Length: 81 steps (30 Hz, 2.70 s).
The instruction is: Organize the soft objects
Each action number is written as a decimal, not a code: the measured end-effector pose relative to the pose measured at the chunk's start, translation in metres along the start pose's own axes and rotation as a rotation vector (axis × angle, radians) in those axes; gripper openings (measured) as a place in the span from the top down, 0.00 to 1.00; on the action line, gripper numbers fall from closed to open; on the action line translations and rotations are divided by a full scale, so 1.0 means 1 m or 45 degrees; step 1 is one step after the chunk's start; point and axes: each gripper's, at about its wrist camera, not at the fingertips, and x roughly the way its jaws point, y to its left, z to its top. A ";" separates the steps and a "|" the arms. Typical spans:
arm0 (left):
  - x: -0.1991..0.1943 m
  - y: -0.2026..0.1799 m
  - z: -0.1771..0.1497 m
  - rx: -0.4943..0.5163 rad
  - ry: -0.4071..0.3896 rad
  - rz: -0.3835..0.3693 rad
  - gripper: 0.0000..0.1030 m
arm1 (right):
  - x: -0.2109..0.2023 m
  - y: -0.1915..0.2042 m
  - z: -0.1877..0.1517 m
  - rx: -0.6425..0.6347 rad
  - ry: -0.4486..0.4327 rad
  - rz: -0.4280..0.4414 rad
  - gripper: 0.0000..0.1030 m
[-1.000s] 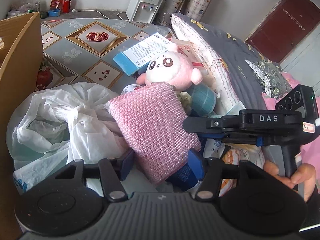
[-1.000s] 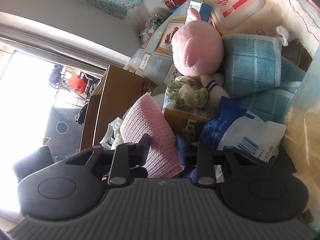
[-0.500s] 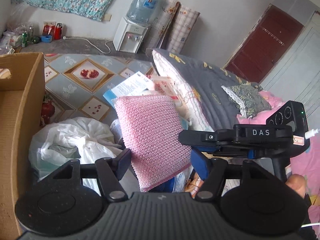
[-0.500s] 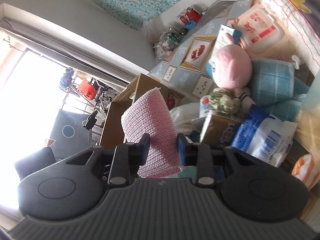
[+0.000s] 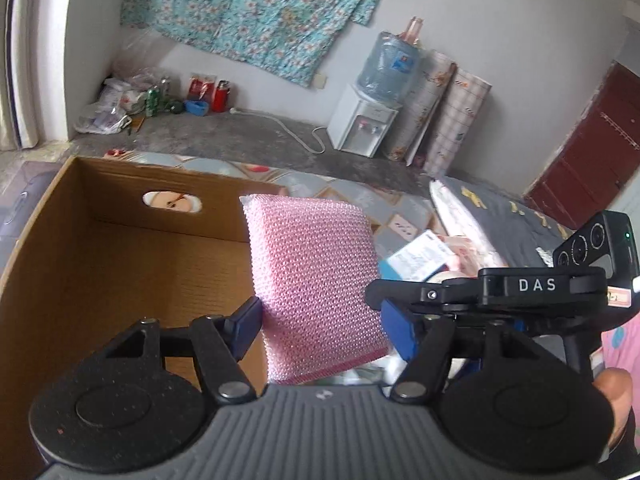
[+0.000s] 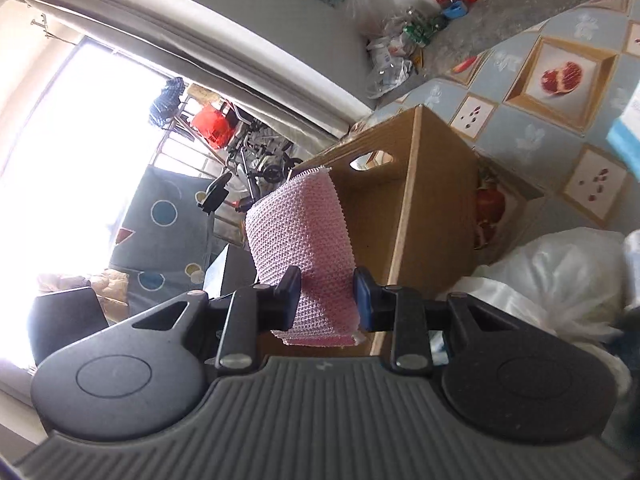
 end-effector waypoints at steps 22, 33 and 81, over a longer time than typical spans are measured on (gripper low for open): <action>0.160 0.138 0.034 -0.174 0.497 0.150 0.43 | 0.074 -0.013 0.041 -0.104 0.021 -0.187 0.72; 0.148 0.149 0.045 -0.262 0.475 0.241 0.36 | 0.046 -0.019 0.035 -0.093 -0.006 -0.144 0.72; 0.174 0.130 0.068 -0.338 0.368 0.187 0.47 | 0.012 -0.030 0.024 -0.082 -0.055 -0.178 0.69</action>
